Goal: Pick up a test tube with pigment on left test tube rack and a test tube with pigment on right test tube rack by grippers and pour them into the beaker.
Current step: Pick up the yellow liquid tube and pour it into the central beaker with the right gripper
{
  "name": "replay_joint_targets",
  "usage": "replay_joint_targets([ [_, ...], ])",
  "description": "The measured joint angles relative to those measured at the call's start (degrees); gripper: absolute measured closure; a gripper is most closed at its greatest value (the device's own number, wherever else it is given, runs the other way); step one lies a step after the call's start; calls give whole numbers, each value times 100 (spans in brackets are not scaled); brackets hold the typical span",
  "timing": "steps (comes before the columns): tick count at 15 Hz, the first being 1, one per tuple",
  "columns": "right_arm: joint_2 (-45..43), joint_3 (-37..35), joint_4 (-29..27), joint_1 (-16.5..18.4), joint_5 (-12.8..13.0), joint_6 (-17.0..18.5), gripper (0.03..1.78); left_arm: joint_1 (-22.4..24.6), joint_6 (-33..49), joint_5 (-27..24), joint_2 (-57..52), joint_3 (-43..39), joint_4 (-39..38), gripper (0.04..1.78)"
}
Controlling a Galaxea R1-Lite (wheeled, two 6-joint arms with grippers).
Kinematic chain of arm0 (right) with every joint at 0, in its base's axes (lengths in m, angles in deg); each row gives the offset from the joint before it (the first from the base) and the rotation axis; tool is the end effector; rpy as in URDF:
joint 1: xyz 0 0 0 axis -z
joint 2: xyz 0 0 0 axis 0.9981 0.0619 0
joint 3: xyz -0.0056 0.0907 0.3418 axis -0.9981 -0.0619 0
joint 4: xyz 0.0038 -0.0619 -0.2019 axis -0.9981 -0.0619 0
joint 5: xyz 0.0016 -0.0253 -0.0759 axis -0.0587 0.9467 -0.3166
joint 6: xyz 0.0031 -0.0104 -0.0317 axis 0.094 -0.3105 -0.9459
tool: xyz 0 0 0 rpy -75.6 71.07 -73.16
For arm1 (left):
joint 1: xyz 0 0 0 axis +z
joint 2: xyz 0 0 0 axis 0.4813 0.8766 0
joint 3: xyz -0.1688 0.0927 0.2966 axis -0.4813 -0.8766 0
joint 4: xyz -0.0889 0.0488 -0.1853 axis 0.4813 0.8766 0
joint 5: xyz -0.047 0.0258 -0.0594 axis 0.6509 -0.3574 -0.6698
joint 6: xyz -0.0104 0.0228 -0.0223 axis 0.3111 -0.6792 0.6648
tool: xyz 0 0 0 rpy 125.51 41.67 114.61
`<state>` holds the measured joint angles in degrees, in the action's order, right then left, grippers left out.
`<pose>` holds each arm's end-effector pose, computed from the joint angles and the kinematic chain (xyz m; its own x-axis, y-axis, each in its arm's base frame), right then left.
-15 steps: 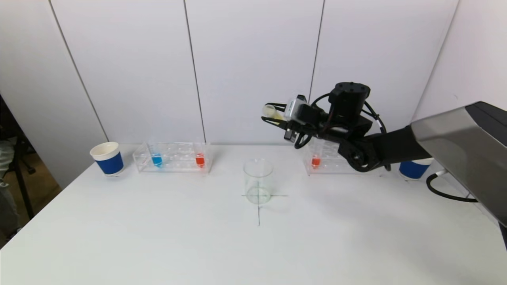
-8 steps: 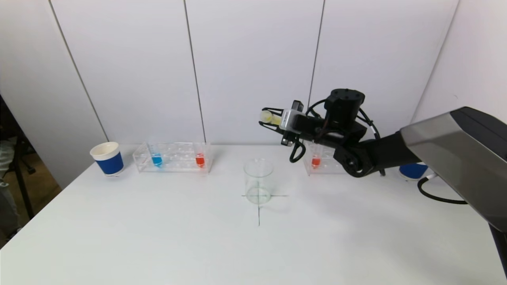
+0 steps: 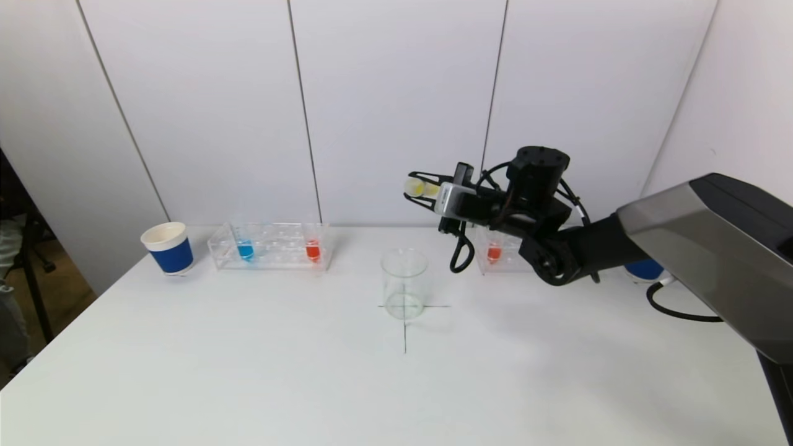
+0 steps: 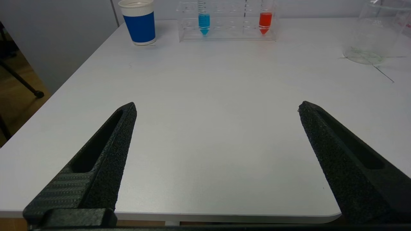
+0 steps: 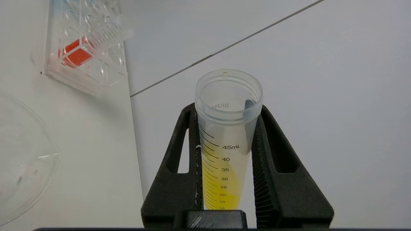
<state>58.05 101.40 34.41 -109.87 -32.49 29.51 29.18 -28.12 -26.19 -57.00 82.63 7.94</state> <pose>0.4801 0.2298 0.1653 0.4929 0.8658 0.0868 -0.3644 0.2959 -0.8830 -0.0428 -0.0001 0.0748 0.9999 0.0119 -0.0062 -0.0119 0.9999 -0.0013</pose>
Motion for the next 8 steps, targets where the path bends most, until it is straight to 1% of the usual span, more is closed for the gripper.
replay_joint_targets([
  [5,80,-234,389,-4,15,-338,132,0,0,6,0,0,0,6],
  [8,107,-512,603,-6,17,-427,132,0,0,0,0,0,-2,6],
])
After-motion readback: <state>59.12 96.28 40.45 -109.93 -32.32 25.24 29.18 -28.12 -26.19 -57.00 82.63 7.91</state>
